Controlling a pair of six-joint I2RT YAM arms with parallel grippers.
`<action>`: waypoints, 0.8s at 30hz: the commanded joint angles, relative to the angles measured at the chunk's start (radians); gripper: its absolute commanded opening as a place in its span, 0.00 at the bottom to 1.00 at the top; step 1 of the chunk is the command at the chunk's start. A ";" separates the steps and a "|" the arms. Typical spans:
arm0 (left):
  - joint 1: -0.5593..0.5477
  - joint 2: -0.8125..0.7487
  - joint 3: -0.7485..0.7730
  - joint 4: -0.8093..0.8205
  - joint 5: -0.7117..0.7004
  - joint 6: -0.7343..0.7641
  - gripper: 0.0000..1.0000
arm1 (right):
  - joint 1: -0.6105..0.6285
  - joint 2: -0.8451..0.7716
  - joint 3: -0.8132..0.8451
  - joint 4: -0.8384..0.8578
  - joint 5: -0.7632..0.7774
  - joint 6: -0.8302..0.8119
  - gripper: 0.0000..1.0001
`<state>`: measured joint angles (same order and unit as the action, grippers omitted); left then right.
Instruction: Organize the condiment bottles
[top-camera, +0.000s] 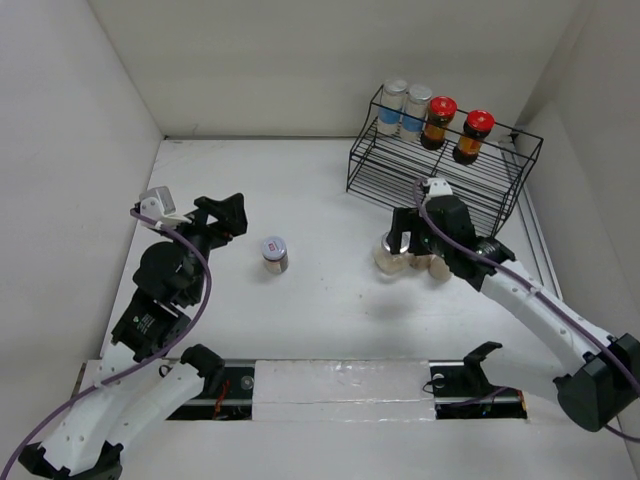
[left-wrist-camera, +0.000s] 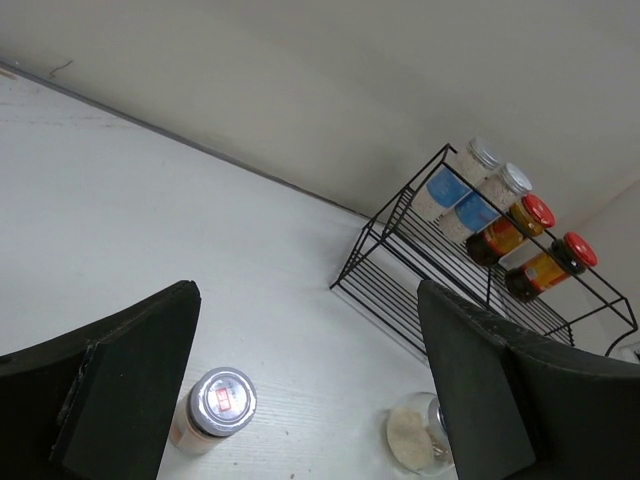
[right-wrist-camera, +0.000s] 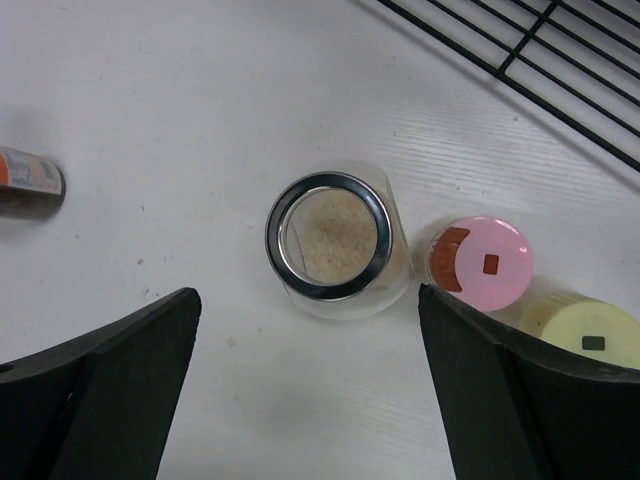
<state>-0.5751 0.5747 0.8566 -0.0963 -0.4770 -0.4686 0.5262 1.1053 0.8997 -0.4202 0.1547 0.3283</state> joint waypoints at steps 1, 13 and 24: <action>0.001 0.007 0.013 0.029 0.029 0.015 0.86 | 0.011 -0.018 -0.013 -0.060 0.025 0.049 0.96; 0.001 0.007 0.013 0.038 0.038 0.015 0.86 | 0.067 0.211 0.061 -0.010 0.046 -0.023 0.99; 0.001 0.016 0.013 0.038 0.038 0.024 0.86 | 0.118 0.347 0.090 0.040 0.270 0.009 0.99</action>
<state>-0.5751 0.5850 0.8566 -0.0959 -0.4454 -0.4671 0.6327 1.4376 0.9428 -0.4377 0.3374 0.3199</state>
